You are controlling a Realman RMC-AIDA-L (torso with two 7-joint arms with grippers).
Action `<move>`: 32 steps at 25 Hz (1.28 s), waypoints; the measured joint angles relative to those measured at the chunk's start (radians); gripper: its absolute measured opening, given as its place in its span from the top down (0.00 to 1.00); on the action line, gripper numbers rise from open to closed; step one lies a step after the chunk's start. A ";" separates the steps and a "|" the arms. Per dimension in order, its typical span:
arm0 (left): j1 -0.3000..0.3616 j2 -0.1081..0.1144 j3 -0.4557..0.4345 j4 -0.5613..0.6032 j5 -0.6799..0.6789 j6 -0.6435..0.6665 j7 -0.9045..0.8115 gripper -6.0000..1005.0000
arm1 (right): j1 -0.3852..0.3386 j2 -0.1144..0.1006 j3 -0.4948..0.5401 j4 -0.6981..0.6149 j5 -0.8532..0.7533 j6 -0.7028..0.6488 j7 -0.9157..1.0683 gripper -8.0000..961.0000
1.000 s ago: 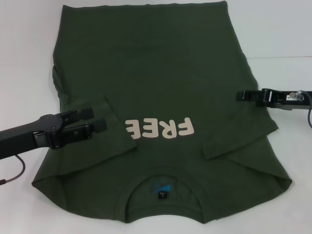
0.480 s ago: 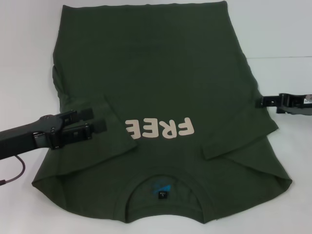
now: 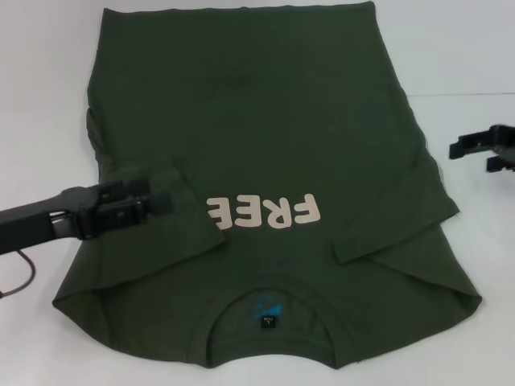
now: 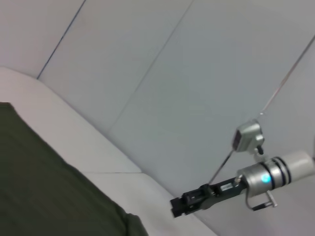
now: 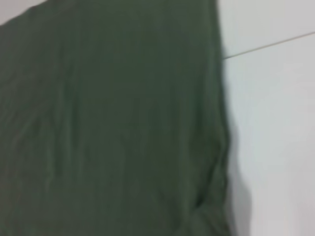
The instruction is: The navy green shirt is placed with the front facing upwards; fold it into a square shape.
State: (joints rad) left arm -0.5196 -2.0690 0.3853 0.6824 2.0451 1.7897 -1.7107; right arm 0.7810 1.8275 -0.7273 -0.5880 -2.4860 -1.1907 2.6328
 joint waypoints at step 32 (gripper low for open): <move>-0.006 0.013 0.009 0.087 0.081 -0.090 -0.061 0.07 | 0.099 0.086 -0.057 0.081 -0.202 0.117 0.086 0.11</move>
State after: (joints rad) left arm -0.5261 -2.0565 0.3940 0.7691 2.1262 1.6994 -1.7718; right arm 0.8800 1.9133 -0.7845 -0.5070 -2.6880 -1.0740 2.7193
